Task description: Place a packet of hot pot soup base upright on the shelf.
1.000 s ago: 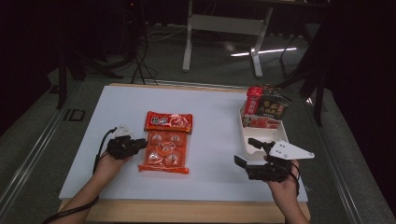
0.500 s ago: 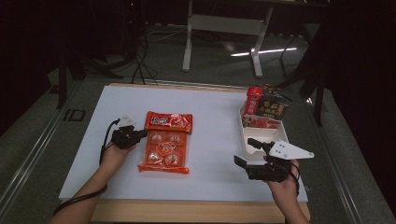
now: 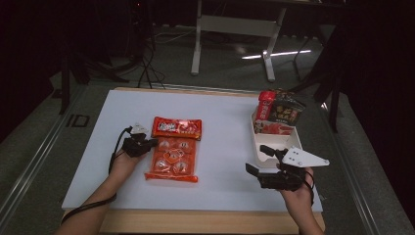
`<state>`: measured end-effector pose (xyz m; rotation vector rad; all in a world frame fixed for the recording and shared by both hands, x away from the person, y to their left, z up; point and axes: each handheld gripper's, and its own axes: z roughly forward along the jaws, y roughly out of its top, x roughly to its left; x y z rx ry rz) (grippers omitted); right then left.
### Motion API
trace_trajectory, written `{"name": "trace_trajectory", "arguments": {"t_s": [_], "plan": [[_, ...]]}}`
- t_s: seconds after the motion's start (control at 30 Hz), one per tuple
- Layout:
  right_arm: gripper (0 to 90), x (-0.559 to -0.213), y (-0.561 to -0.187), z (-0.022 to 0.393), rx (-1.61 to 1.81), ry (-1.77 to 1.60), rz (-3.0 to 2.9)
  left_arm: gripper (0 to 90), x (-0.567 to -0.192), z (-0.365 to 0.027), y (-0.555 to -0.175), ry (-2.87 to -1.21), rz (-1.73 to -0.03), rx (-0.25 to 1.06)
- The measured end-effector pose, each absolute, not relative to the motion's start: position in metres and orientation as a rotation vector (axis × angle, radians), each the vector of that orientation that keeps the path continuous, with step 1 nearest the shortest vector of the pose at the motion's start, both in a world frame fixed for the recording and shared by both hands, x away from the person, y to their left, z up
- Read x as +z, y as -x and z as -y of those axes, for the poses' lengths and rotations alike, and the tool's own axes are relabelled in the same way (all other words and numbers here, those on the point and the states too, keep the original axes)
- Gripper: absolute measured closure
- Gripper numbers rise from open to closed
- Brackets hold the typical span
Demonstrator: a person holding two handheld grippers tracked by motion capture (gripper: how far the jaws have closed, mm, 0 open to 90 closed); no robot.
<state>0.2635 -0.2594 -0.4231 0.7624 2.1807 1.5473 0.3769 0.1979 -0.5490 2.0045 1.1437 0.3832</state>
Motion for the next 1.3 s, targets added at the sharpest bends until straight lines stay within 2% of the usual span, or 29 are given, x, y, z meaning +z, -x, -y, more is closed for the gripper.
{"name": "trace_trajectory", "arguments": {"t_s": [0.33, 1.13, 1.3], "plan": [[19.2, -0.423, -0.264, 0.259, 1.544, -0.763, -2.184, 89.7, -0.546, -0.182, -0.373, -2.061, -1.091, 0.395], [19.1, -0.421, -0.262, 0.262, 1.550, -0.763, -2.174, 89.8, -0.541, -0.112, -0.367, -2.125, -0.918, 0.279], [19.1, -0.421, -0.261, 0.262, 1.551, -0.758, -2.170, 89.7, -0.542, -0.108, -0.369, -2.127, -0.895, 0.266]]}}
